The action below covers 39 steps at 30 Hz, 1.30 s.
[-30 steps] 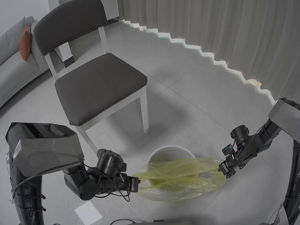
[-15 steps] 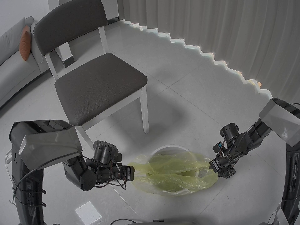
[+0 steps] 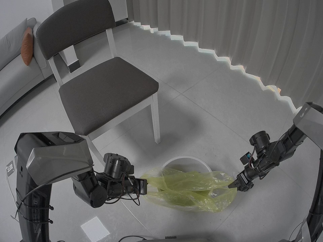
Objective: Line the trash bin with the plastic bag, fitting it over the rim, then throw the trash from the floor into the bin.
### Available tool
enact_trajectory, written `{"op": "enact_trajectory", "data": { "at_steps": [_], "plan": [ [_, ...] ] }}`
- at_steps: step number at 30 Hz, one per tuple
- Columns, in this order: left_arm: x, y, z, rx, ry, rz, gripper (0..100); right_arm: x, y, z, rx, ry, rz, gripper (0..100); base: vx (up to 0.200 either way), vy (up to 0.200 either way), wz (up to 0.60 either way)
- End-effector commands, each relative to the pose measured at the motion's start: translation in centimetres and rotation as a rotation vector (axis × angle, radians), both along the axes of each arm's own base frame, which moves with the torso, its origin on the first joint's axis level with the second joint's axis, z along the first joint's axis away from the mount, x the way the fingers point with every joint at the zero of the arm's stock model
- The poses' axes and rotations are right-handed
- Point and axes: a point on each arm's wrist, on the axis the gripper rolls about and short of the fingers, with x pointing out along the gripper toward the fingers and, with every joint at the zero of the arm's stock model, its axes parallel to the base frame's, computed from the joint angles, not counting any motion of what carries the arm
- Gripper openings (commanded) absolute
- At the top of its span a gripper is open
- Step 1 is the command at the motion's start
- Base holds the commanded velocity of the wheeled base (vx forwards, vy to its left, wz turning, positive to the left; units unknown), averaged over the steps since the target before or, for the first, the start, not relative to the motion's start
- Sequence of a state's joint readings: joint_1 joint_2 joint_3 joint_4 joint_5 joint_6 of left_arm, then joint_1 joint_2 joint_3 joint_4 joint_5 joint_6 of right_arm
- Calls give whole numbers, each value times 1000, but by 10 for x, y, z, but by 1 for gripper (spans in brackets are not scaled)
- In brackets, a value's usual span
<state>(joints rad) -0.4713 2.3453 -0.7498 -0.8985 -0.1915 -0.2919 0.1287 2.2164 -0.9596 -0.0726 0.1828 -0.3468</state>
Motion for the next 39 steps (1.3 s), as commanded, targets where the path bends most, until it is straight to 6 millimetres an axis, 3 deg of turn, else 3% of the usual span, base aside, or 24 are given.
{"op": "enact_trajectory", "data": {
  "at_steps": [1,2,3,7,14,21,24,29,34,36,39],
  "plan": [
    [2,0,-9,1,3,6,0,-7,-6,31,8,-83,-3,100,0,0,0],
    [1,-1,-12,12,-7,11,0,-8,-1,39,23,-112,16,100,0,0,0],
    [1,-2,-12,14,-13,12,100,-8,6,44,28,-128,35,100,0,0,0],
    [-1,0,-12,12,-11,14,100,-7,25,47,57,-168,93,100,0,0,0],
    [-10,6,-17,42,7,38,100,-11,18,29,45,-113,85,100,0,0,0],
    [-19,28,-8,36,-29,91,100,-13,29,30,79,-187,127,100,0,0,0],
    [-22,45,11,26,-69,129,100,-29,23,45,90,-216,119,100,0,0,0],
    [-31,52,18,64,-92,105,100,-44,9,63,148,-242,110,100,0,0,0],
    [-30,46,29,57,-139,88,100,-61,-1,79,158,-278,91,100,0,0,0],
    [-17,26,61,28,-284,37,100,-76,-8,89,159,-306,74,100,0,0,0],
    [-11,4,81,25,-343,-30,100,-90,-15,94,165,-318,57,100,0,0,0]
  ]
}}
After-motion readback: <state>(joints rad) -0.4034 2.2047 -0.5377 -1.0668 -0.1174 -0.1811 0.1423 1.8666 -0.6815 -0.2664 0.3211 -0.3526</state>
